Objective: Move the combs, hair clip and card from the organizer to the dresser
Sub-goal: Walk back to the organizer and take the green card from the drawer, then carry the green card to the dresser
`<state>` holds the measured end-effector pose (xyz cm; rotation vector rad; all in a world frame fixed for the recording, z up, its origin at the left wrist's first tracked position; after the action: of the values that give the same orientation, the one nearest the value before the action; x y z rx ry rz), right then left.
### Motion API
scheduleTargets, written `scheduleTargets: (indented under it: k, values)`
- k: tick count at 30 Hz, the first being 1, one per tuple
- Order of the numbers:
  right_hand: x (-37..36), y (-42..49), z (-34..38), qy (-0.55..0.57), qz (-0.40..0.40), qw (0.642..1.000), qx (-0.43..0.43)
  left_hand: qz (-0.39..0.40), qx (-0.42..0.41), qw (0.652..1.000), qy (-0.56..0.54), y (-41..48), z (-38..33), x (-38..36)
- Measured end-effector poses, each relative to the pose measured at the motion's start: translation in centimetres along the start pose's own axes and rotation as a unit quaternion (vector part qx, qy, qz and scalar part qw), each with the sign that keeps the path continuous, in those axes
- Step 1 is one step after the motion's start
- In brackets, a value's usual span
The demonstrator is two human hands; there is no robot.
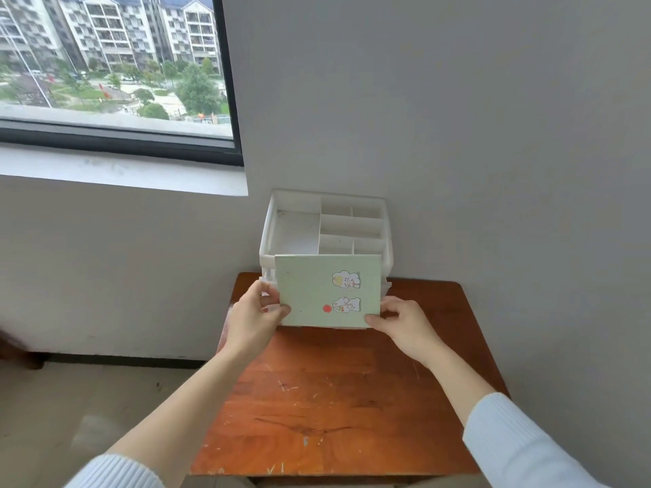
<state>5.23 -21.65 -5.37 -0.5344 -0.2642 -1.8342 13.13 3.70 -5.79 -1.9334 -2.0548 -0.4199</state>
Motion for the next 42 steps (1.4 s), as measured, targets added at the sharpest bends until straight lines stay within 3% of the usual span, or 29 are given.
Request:
scheduleTargets:
  k: [6, 12, 21, 31, 37, 42]
  values:
    - [-0.1, 1.8, 0.2, -0.029, 0.005, 0.999, 0.014, -0.015, 0.002, 1.000, 0.013, 1.5, -0.5, -0.6]
    - [-1.0, 0.3, 1.4, -0.014, 0.070, 0.996, 0.052, -0.036, 0.019, 0.999, 0.007, -1.2, 0.5, 2.1]
    - [-9.9, -3.7, 5.0, -0.031, 0.238, 0.962, 0.129, -0.214, 0.135, 0.967, -0.033, -13.1, 5.7, 11.8]
    - [-25.5, -22.5, 9.6, -0.079, 0.489, 0.835, 0.241, -0.470, 0.271, 0.838, -0.059, -39.7, 12.5, 24.4]
    - [-33.5, -42.1, 12.8, -0.103, 0.601, 0.721, 0.328, -0.613, 0.306, 0.725, -0.065, -59.3, 15.8, 31.5]
    - [-39.5, -60.5, 13.7, -0.105, 0.647, 0.641, 0.400, -0.695, 0.300, 0.649, -0.076, -76.3, 18.0, 37.0]
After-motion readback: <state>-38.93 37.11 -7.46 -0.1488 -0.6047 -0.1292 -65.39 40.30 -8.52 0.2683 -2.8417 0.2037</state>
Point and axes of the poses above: each hand's wrist, its own y-axis towards the middle knuckle, its own x-axis out of the back of the hand, z = x × y, the point moved 7 cm from there along y, towards the middle knuckle, and after that the axes turned 10 degrees about -z, right-handed, at the moved point
